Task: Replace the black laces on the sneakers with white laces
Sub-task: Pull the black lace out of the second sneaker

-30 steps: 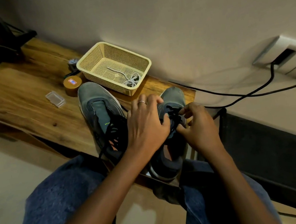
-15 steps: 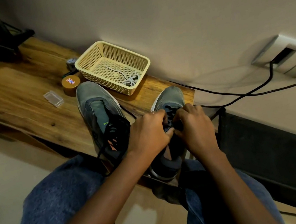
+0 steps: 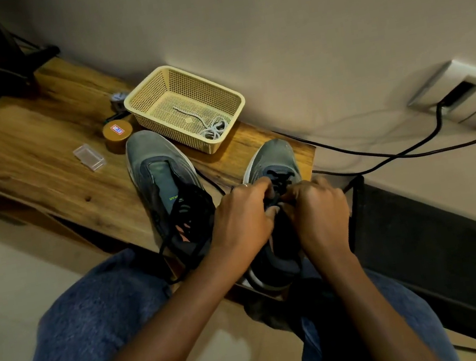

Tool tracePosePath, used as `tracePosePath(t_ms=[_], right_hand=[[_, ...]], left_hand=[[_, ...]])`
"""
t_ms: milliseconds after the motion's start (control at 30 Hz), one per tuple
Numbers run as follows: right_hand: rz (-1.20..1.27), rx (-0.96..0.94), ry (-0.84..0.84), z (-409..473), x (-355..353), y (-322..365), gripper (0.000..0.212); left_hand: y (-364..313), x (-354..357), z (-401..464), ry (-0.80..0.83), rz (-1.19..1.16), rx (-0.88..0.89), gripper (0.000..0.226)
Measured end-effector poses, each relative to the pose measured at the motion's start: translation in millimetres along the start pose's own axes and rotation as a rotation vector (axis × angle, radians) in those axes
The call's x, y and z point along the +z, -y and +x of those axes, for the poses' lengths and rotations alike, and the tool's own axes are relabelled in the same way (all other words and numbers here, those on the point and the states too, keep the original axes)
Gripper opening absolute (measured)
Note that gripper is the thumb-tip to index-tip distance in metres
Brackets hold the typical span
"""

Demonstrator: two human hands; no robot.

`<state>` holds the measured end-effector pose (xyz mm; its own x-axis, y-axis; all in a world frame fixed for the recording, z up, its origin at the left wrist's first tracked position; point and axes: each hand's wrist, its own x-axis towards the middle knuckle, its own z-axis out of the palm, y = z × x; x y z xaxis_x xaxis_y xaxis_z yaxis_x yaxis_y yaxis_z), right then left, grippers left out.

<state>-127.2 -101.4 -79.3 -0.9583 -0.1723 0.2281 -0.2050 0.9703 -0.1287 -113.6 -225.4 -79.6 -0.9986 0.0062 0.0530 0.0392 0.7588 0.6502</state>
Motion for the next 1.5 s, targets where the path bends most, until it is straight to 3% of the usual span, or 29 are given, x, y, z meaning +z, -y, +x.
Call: tracePosePath(t_ms=[200,400,567,733,867,967,1133,1267,1400,1500], right_hand=[[0.021,-0.061,0.009,1,3,-1,0.011],[0.194,0.172,-0.019,3,-1,-5,0.012],[0.038,0.01,0.104,-1,-1,0,0.03],[-0.022,-0.024,0.021,1,0,2,0.009],[0.063,0.122,-0.083,3,-7,-1,0.007],[0.07,0.205,-0.024,5,-11,-4,0.012],[0.0,0.055,0.154,0,-10,4,0.022],[0.042,0.037,0.078,3,-6,1,0.007],[0.189,0.224,-0.083,5,-13,-7,0.006],[0.174,0.2,0.01,5,-13,-11,0.011]], left_hand=[[4,1,1,-0.001,-0.104,-0.1,0.014],[1,3,2,-0.026,-0.104,-0.12,0.015],[3,3,1,-0.038,-0.131,-0.111,0.014],[2,1,2,-0.021,-0.13,-0.109,0.013],[2,-1,2,-0.018,-0.126,-0.108,0.013],[3,-2,2,-0.017,-0.114,-0.111,0.013],[4,-3,2,-0.015,-0.1,-0.089,0.013],[3,-2,3,-0.01,-0.109,-0.086,0.014],[2,-1,4,0.002,-0.131,-0.09,0.015],[3,-1,4,0.009,-0.119,-0.076,0.015]])
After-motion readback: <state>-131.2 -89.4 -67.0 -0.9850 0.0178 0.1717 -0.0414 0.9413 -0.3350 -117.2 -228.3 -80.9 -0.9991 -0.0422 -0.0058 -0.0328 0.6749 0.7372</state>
